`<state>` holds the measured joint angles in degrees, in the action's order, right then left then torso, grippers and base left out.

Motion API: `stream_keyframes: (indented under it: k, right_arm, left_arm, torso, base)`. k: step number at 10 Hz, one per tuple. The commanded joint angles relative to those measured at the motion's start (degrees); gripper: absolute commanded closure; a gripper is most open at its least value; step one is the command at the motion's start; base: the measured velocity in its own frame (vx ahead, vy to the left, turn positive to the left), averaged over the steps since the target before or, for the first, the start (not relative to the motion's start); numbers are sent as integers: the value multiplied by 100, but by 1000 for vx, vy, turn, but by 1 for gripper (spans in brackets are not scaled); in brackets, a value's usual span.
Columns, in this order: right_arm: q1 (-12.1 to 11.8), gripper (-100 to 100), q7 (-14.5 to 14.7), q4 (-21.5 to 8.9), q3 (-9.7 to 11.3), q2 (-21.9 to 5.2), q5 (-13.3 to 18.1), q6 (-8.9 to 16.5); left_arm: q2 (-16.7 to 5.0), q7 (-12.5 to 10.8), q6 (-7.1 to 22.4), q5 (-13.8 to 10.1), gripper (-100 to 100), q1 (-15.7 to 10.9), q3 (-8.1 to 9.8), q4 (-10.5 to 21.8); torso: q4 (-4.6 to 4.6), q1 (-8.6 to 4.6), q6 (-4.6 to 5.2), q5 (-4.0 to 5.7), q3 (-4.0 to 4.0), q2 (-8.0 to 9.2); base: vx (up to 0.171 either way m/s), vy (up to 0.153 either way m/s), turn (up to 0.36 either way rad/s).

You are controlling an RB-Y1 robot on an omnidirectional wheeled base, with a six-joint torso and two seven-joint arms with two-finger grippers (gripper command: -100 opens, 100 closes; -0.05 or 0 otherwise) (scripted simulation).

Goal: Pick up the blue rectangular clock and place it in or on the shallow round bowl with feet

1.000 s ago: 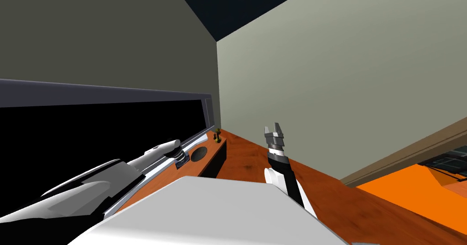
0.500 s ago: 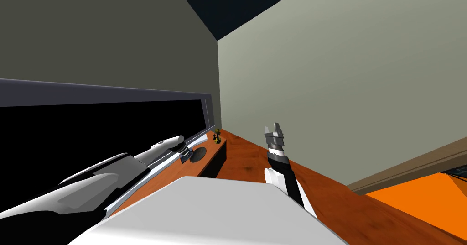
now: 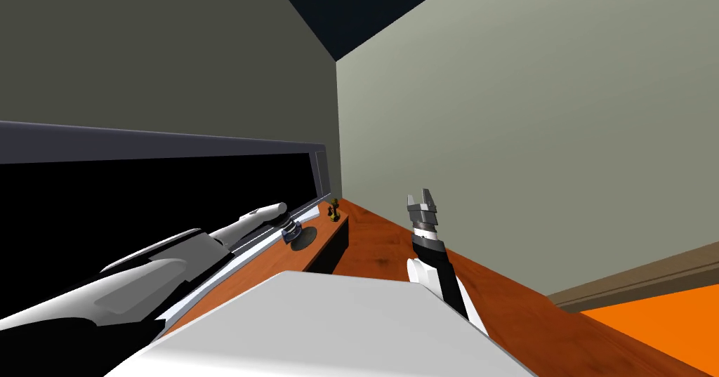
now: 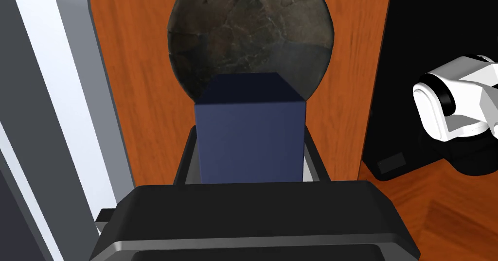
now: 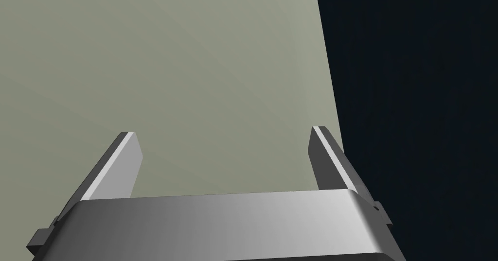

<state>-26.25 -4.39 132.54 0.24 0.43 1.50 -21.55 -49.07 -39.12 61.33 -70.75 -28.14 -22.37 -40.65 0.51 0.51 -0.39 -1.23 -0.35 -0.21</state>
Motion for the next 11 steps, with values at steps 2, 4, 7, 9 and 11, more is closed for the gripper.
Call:
stream_keyframes:
  k: [2,4,7,9,11]
  right_arm:
    - [0,0,0,0,0,0,0,0]
    - [1,0,0,0,0,0,0,0]
    - [1,0,0,0,0,0,0,0]
    - [1,0,0,0,0,0,0,0]
    - [0,0,0,0,-1,0,0,0]
  left_arm:
    - [16,-111,70,-68,100,-270,-121,94]
    - [-1,-107,57,-59,-100,-189,-84,48]
    - [0,-107,57,-59,-100,-189,-83,48]
    - [0,-107,57,-59,0,-189,-83,48]
    - [280,-8,169,399,-100,-492,289,249]
  torso:
    - [0,-2,5,-1,-1,-1]
    - [1,4,4,-2,1,5]
    - [-1,12,4,-4,6,11]
    - [-1,13,3,-4,6,12]
    - [-1,15,-1,-5,6,11]
  base:
    - [24,-29,26]
    - [6,-8,3]
    - [0,0,0]
    - [0,0,0]
    - [-2,8,184]
